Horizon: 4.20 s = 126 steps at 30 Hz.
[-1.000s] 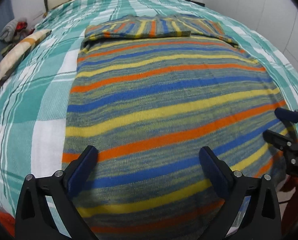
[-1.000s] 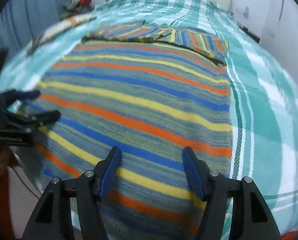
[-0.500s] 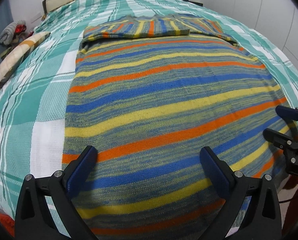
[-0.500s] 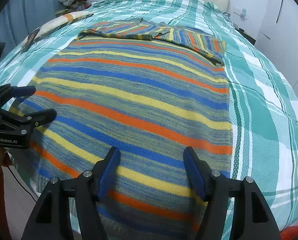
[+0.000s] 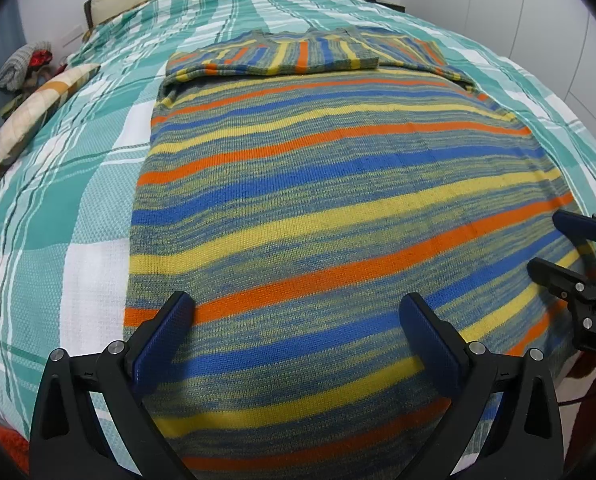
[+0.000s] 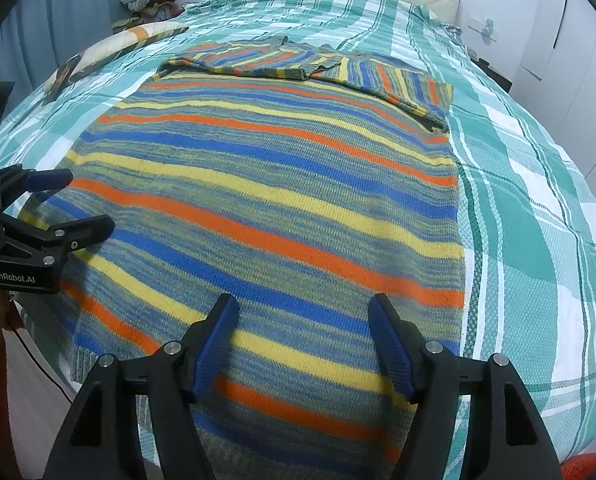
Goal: Fold small clothes
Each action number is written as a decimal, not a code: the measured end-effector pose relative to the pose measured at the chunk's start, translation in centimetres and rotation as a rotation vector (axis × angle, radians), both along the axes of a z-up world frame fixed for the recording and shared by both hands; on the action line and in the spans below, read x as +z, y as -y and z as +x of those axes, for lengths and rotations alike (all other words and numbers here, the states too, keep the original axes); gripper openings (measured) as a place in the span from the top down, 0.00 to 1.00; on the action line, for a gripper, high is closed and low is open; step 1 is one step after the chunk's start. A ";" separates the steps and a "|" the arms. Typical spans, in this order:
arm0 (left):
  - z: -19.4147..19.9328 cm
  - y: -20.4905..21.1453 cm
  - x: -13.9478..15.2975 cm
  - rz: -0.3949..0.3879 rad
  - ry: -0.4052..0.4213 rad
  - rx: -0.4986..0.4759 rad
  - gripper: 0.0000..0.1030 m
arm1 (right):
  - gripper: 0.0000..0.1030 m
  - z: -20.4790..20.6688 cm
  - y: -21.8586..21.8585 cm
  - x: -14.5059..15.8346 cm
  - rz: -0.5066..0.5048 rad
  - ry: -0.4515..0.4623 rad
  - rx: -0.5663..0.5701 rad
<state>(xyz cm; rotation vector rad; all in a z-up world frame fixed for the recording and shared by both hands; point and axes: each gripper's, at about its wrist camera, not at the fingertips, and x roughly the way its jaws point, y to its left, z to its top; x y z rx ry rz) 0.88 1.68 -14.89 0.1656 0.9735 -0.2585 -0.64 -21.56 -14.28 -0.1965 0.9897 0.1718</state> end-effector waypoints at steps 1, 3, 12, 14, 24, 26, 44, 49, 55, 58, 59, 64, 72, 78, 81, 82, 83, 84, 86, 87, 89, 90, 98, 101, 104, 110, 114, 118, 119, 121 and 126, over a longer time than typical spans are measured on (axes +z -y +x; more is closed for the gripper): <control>0.0 0.0 0.0 0.000 0.000 0.000 0.00 | 0.34 0.0 0.0 0.0 0.000 0.000 0.000; 0.0 0.0 0.0 0.000 0.000 0.001 0.00 | 0.33 0.0 0.0 0.0 0.000 0.000 0.000; 0.0 0.0 -0.1 0.001 0.001 0.000 0.00 | 0.32 -0.1 0.1 -0.1 -0.002 0.001 0.001; 0.0 0.0 -0.1 0.001 0.001 0.000 0.00 | 0.32 -0.1 0.1 -0.1 -0.002 0.001 0.001; 0.0 0.0 -0.1 0.000 0.001 0.000 0.00 | 0.32 -0.1 0.1 -0.1 -0.002 0.001 0.000; 0.0 0.0 -0.1 0.001 0.001 0.001 0.00 | 0.32 -0.1 0.1 -0.1 -0.001 0.001 0.000; 0.0 0.0 -0.2 0.000 -0.003 -0.002 0.00 | 0.31 -0.1 0.3 -0.2 -0.003 0.004 -0.002; -0.1 0.0 -0.3 0.000 -0.003 -0.002 0.00 | 0.31 -0.2 0.3 -0.2 -0.003 0.004 -0.002; 0.0 0.0 -0.2 0.000 -0.004 -0.002 0.00 | 0.31 -0.2 0.2 -0.2 -0.003 0.004 -0.003; 0.0 0.0 -0.2 0.001 -0.004 -0.002 0.00 | 0.31 -0.2 0.2 -0.2 -0.003 0.004 -0.003; 0.0 0.0 -0.2 0.001 -0.004 -0.002 0.00 | 0.31 -0.2 0.2 -0.2 -0.003 0.004 -0.003; 0.0 0.1 -0.2 0.001 -0.004 -0.002 0.00 | 0.31 -0.2 0.2 -0.2 -0.003 0.004 -0.003; 0.0 0.1 -0.2 0.001 -0.004 -0.002 0.00 | 0.30 -0.2 0.2 -0.2 0.000 0.004 -0.004; -0.6 -0.8 1.1 -0.045 -0.050 0.013 0.01 | 0.30 -0.5 1.6 1.6 0.121 0.011 -0.031; -1.4 -2.4 2.7 -0.097 -0.061 0.035 0.01 | 0.30 -0.9 3.6 3.3 0.199 0.041 -0.082; -1.7 -3.5 3.5 -0.123 -0.061 0.057 0.01 | 0.30 -0.9 4.4 3.9 0.222 0.042 -0.095; -1.9 -4.5 3.9 -0.141 -0.066 0.080 0.01 | 0.30 -0.7 5.6 4.6 0.250 0.035 -0.107; -2.0 -5.4 4.2 -0.152 -0.077 0.101 0.01 | 0.30 -0.4 6.7 5.2 0.269 0.029 -0.120; -2.2 -7.5 3.8 -0.165 -0.128 0.144 0.01 | 0.30 0.1 9.7 6.2 0.311 -0.008 -0.154; -2.3 -8.5 3.2 -0.166 -0.170 0.165 0.01 | 0.30 0.5 11.3 6.2 0.330 -0.069 -0.165; -2.8 -10.0 1.6 -0.171 -0.260 0.209 0.02 | 0.30 0.8 13.3 5.3 0.377 -0.222 -0.145; -3.0 -10.3 1.1 -0.187 -0.293 0.221 0.02 | 0.31 0.7 13.7 4.5 0.404 -0.305 -0.122; -3.5 -6.6 -1.3 -0.082 -0.369 0.090 0.14 | 0.38 -0.5 10.3 -1.2 0.365 -0.588 0.029; -3.7 -6.6 -0.9 -0.078 -0.375 0.082 0.48 | 0.81 -0.3 8.8 -2.0 0.335 -0.639 0.078; -4.2 -7.3 -0.5 -0.118 -0.416 0.092 0.94 | 0.93 -0.8 8.3 -1.3 0.344 -0.655 0.113; -3.7 -9.8 3.0 -0.412 -0.434 0.135 0.95 | 0.93 0.1 11.6 3.6 0.620 -0.497 0.043; 1.3 -11.9 5.8 -0.626 -0.377 0.194 0.95 | 0.93 3.6 14.2 6.4 0.829 -0.318 -0.038; 9.1 -12.4 7.5 -0.688 -0.304 0.249 0.95 | 0.93 9.2 15.4 8.3 0.850 -0.179 -0.099; 11.2 -12.9 7.7 -0.711 -0.297 0.265 0.95 | 0.93 11.4 15.7 8.5 0.862 -0.156 -0.128; 16.1 -13.2 7.7 -0.749 -0.287 0.308 0.95 | 0.93 15.6 16.2 8.7 0.877 -0.119 -0.167; 26.2 -12.0 6.7 -0.753 -0.284 0.357 0.95 | 0.93 24.5 17.1 8.1 0.903 -0.107 -0.235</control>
